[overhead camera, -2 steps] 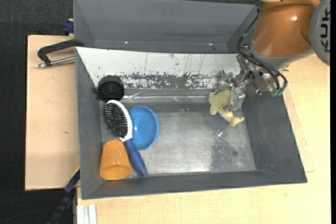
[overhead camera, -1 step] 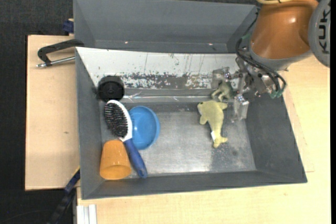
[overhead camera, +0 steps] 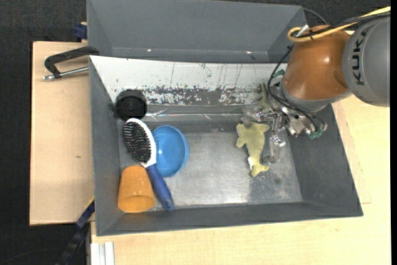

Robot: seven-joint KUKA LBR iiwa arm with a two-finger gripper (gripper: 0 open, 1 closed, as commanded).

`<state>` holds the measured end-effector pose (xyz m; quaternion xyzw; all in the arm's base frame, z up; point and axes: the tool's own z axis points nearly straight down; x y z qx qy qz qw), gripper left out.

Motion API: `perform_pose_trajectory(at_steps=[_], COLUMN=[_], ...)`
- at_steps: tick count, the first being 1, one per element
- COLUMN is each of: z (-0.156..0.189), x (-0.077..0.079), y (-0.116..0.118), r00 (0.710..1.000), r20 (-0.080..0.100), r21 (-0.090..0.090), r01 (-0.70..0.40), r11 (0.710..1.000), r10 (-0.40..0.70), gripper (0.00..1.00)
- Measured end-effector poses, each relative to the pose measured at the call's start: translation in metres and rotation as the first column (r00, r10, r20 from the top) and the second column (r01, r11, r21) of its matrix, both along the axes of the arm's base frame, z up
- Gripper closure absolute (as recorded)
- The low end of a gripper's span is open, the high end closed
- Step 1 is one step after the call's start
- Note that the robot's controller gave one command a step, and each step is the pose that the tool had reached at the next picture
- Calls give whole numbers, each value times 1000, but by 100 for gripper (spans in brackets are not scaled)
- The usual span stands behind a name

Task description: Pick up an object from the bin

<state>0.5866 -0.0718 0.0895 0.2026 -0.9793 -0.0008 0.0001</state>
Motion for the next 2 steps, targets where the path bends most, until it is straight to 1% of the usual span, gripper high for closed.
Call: perform_pose_trajectory(at_steps=[1, 2], z=[6, 166], x=[2, 2], y=[1, 8], r00=[1000, 1000], r20=[9, 17], r21=[0, -2], r01=[0, 12], r11=[1000, 1000], r10=[0, -12], gripper=[100, 100])
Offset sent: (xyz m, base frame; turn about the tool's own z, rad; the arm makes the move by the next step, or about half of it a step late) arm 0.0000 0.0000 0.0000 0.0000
